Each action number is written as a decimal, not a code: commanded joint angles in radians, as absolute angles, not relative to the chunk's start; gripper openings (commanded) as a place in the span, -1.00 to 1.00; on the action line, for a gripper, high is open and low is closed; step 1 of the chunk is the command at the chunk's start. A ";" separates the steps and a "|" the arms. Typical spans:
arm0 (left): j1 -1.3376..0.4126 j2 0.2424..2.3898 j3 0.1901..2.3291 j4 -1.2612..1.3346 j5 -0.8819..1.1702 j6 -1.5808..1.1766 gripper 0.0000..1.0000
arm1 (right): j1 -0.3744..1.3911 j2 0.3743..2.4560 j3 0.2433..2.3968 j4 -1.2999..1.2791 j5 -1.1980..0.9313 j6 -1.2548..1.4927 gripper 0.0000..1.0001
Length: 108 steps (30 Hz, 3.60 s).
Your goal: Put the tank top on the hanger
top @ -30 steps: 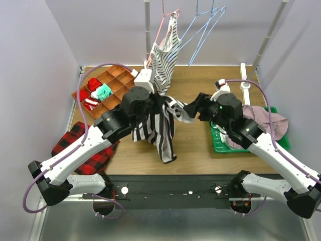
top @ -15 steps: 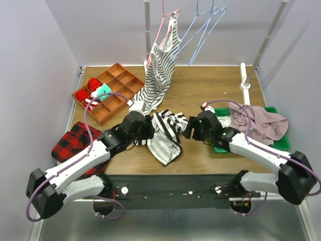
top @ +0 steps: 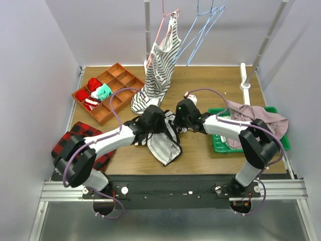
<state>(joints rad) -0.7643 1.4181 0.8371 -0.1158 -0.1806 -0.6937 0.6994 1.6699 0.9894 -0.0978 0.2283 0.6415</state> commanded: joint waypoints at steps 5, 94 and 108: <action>-0.729 1.450 0.943 -0.130 -0.280 -0.654 -1.00 | 0.703 1.603 1.048 -0.196 0.464 0.640 -0.97; -0.857 1.540 1.276 -0.341 -0.359 -0.432 -1.00 | 0.923 0.677 0.484 -0.478 0.395 1.149 -0.99; -0.857 1.135 1.636 -0.477 -0.558 -0.374 -1.00 | 0.923 1.009 1.411 -0.465 0.773 0.604 -0.99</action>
